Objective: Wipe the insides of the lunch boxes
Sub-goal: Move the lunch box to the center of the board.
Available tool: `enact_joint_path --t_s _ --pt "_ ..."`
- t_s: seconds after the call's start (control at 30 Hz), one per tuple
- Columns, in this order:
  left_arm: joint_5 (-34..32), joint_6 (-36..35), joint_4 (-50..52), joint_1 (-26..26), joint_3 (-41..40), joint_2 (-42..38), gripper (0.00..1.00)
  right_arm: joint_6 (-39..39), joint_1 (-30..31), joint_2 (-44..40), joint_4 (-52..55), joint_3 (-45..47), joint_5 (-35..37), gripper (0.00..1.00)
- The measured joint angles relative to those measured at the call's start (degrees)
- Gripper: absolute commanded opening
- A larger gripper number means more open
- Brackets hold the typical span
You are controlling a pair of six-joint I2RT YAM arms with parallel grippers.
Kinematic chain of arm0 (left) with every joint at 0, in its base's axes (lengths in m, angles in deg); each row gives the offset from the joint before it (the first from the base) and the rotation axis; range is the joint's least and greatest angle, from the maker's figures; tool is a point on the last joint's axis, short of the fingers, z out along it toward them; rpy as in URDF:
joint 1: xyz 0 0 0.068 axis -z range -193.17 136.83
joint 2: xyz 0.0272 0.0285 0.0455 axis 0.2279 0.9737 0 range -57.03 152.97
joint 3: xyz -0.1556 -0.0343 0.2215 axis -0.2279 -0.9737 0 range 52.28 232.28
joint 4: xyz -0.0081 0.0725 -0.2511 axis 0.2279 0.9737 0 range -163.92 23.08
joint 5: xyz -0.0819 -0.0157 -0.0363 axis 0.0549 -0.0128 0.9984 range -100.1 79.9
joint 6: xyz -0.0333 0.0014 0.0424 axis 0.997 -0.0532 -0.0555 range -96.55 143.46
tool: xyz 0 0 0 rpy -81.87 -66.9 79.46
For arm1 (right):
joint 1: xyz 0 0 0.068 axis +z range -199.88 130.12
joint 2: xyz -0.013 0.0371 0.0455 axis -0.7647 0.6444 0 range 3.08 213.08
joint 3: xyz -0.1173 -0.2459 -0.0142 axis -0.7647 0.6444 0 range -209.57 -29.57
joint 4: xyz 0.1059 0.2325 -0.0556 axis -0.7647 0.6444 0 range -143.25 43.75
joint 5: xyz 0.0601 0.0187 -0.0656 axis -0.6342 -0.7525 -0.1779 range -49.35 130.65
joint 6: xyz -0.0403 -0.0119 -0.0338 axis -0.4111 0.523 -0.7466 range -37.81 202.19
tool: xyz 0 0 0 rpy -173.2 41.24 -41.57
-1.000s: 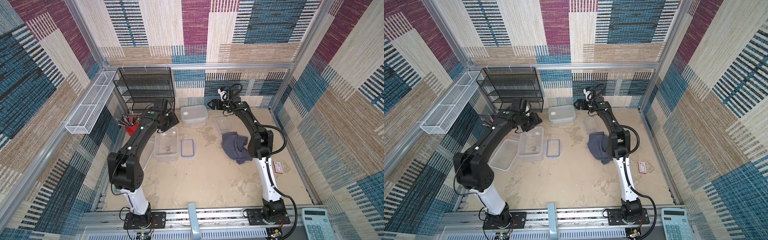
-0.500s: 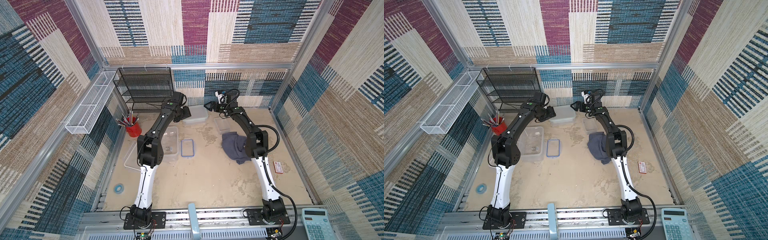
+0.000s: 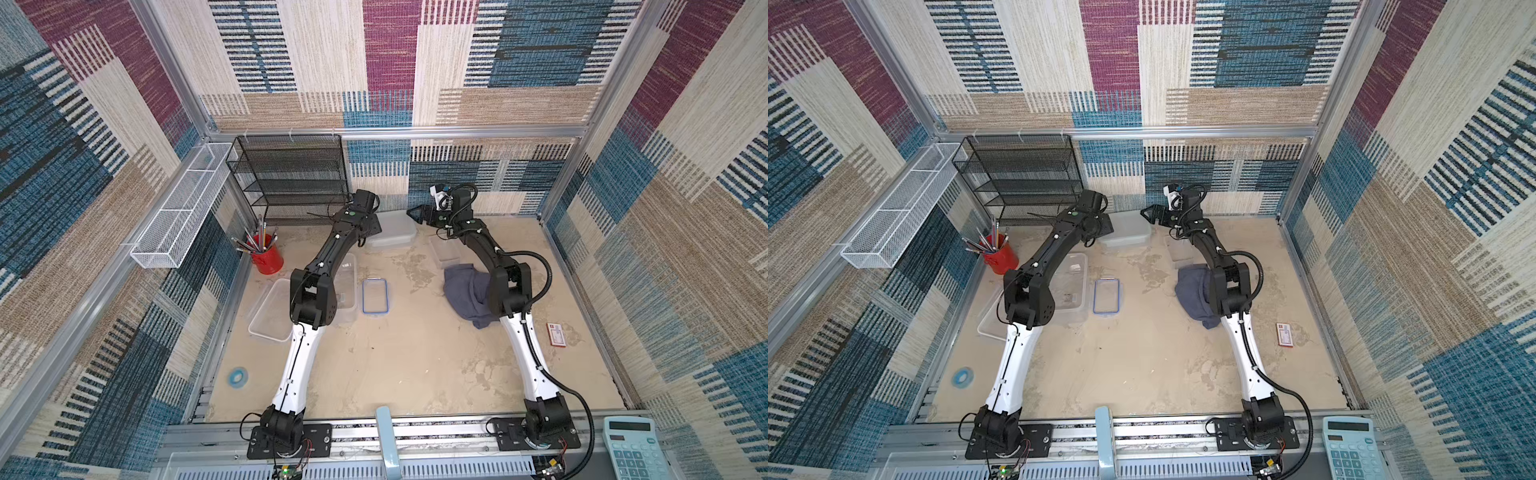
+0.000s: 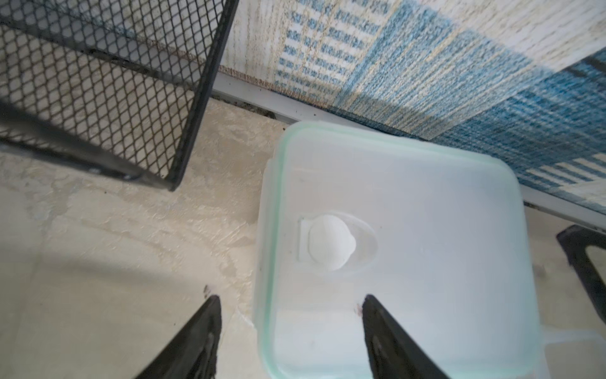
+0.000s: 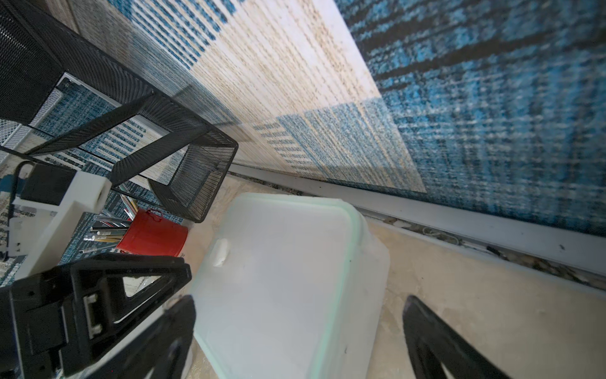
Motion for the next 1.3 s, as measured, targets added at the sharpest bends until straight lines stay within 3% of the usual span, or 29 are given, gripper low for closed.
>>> enact_joint_path --t_s 0.53,0.73,1.0,1.3 --pt "-0.7 1.6 -12.5 0.0 0.3 5.4 0.72 4.9 0.0 4.5 -5.0 -1.8 -0.2 0.99" --pt "2.0 1.6 -16.6 0.0 0.4 6.7 0.71 7.7 0.0 6.2 -7.5 -2.2 -0.3 0.99" --pt "5.6 1.6 -18.3 0.1 -1.2 5.9 0.67 8.9 -0.1 6.3 -8.0 -2.3 -0.7 0.78" --pt "8.3 1.0 -17.9 0.7 -10.6 -0.7 0.64 5.9 0.0 3.1 -2.9 0.4 -0.7 0.7"
